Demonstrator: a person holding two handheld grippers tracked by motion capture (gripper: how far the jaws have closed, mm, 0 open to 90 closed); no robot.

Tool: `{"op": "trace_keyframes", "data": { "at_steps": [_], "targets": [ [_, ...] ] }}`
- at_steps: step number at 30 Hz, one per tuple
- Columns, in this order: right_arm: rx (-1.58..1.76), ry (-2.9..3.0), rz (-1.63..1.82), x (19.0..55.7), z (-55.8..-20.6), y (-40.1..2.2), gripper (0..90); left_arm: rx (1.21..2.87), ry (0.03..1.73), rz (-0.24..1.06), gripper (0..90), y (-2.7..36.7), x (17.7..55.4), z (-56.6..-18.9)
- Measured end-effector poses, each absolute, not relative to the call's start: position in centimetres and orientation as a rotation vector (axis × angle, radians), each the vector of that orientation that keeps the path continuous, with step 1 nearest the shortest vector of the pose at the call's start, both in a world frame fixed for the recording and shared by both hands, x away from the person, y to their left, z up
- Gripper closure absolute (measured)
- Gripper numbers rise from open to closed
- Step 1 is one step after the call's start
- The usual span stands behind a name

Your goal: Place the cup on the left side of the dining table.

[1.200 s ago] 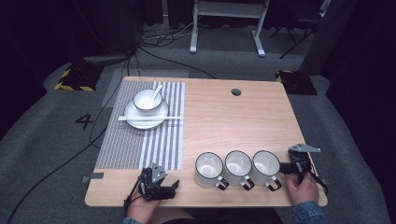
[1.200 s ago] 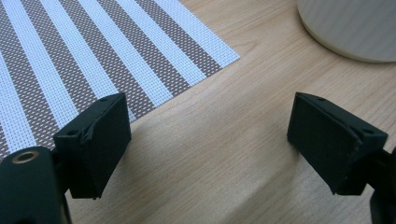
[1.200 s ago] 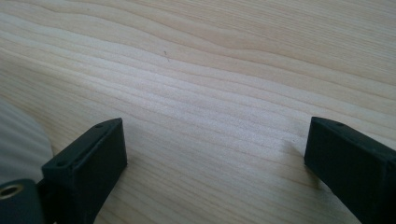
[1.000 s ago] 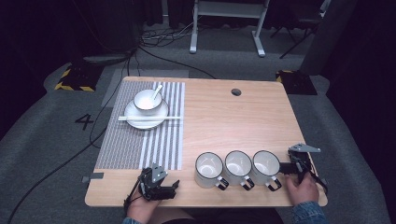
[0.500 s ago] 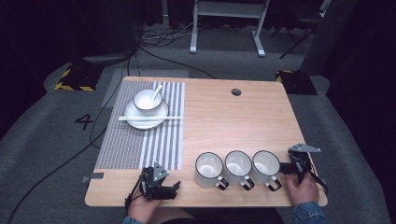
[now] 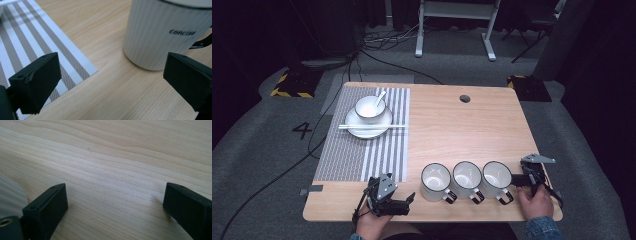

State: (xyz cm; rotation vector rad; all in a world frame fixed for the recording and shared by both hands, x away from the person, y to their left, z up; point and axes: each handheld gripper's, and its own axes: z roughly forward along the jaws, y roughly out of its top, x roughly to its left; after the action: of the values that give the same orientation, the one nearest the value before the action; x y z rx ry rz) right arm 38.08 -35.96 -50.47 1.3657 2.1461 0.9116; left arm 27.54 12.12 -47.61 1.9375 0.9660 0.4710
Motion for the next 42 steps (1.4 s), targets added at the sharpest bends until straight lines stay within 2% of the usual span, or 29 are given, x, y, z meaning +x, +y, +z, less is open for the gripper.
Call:
{"op": "trace_keyframes", "data": {
  "at_steps": [15, 30, 42],
  "targets": [
    [1.365, 2.146, 0.912, 38.1, -50.5, -36.0, 5.7, 1.894, 0.863, 0.424, 1.9, 9.8, 27.6, -46.2],
    [1.365, 2.144, 0.91, 38.0, -50.5, -36.0, 5.7, 2.01, 0.752, 0.36, 1.9, 5.6, 29.0, -47.1],
    [1.366, 2.145, 0.91, 38.0, -50.5, -36.0, 5.7, 2.027, 0.795, 0.317, 0.0, 4.1, 30.5, -48.4]
  ]
}}
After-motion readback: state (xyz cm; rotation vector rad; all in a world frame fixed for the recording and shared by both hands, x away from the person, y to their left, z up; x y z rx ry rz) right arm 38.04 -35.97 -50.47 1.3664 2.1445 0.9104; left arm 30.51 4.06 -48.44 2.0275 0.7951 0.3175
